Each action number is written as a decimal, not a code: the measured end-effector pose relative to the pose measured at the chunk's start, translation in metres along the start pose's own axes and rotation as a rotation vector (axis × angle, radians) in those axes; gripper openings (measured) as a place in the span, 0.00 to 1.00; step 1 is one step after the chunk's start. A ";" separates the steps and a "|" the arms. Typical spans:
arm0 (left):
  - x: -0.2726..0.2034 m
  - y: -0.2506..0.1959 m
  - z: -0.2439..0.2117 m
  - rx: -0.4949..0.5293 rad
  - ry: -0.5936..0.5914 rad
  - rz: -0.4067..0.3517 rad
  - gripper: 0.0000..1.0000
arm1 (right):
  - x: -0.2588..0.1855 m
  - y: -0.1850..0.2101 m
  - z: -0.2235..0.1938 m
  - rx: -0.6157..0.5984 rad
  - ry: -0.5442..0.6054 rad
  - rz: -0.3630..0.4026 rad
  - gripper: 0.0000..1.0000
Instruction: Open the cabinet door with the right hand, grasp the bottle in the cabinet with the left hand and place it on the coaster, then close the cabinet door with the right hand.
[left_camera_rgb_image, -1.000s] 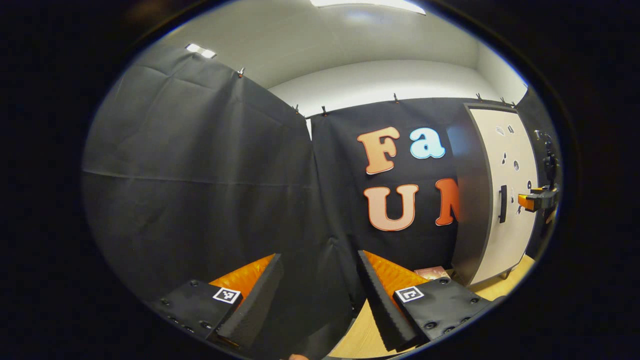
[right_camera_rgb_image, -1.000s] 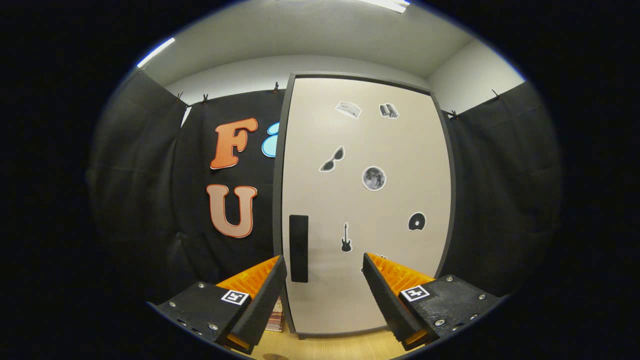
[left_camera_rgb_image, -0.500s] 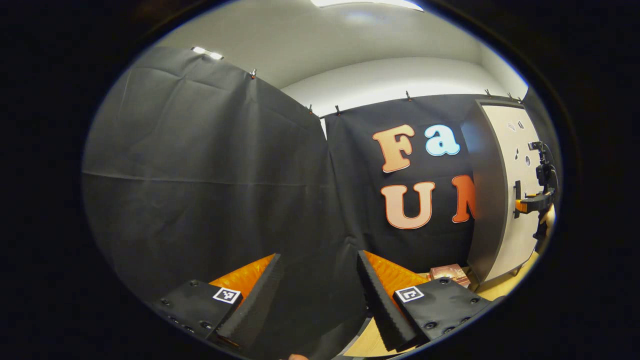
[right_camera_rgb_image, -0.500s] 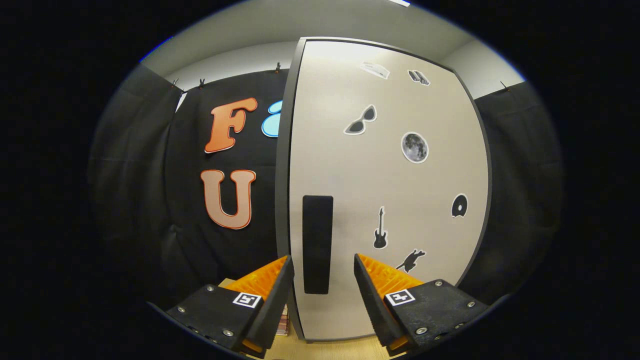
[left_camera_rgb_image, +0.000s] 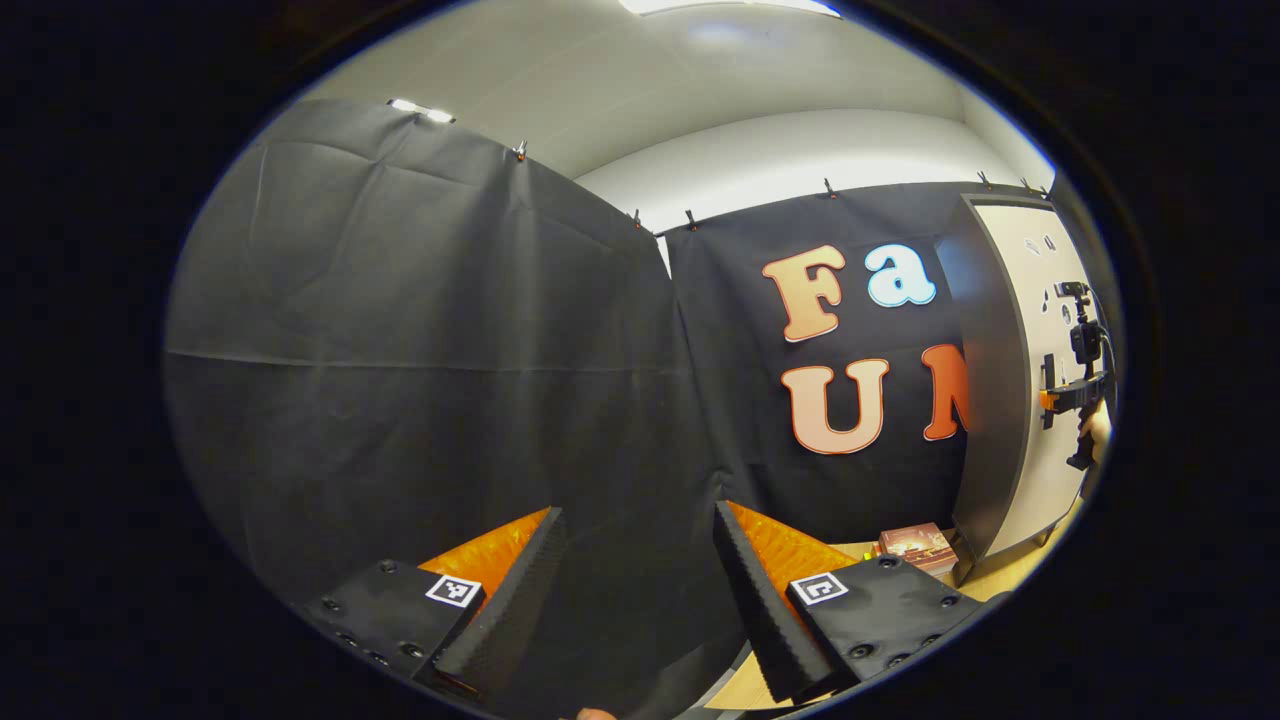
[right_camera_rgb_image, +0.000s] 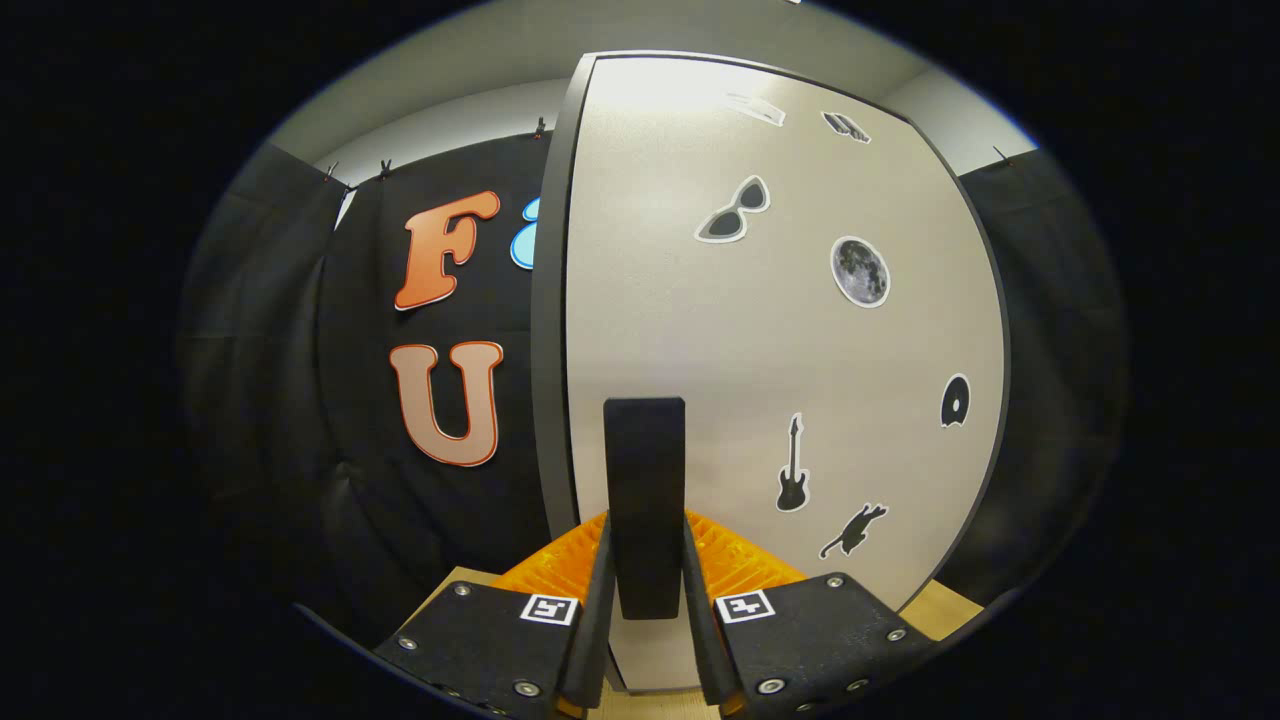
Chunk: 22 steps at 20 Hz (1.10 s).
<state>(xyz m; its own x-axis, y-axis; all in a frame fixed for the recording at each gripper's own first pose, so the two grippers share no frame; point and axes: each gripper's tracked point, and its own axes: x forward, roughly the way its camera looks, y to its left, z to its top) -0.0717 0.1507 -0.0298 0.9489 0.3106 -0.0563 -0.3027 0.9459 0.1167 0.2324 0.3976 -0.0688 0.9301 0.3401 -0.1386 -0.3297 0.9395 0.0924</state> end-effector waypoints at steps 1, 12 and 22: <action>-0.002 -0.001 0.000 -0.002 0.002 -0.001 0.96 | 0.000 0.000 0.000 0.001 -0.002 0.003 0.35; -0.016 -0.004 0.006 -0.003 -0.011 -0.008 0.96 | -0.021 -0.001 0.003 0.010 -0.012 0.070 0.20; -0.023 -0.005 0.012 -0.008 -0.018 -0.043 0.94 | -0.070 -0.012 0.010 0.015 -0.023 0.111 0.19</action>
<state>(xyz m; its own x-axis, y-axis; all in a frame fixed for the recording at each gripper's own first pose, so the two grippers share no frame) -0.0916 0.1380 -0.0171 0.9625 0.2679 -0.0429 -0.2622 0.9591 0.1064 0.1725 0.3623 -0.0503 0.8918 0.4404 -0.1038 -0.4282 0.8956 0.1210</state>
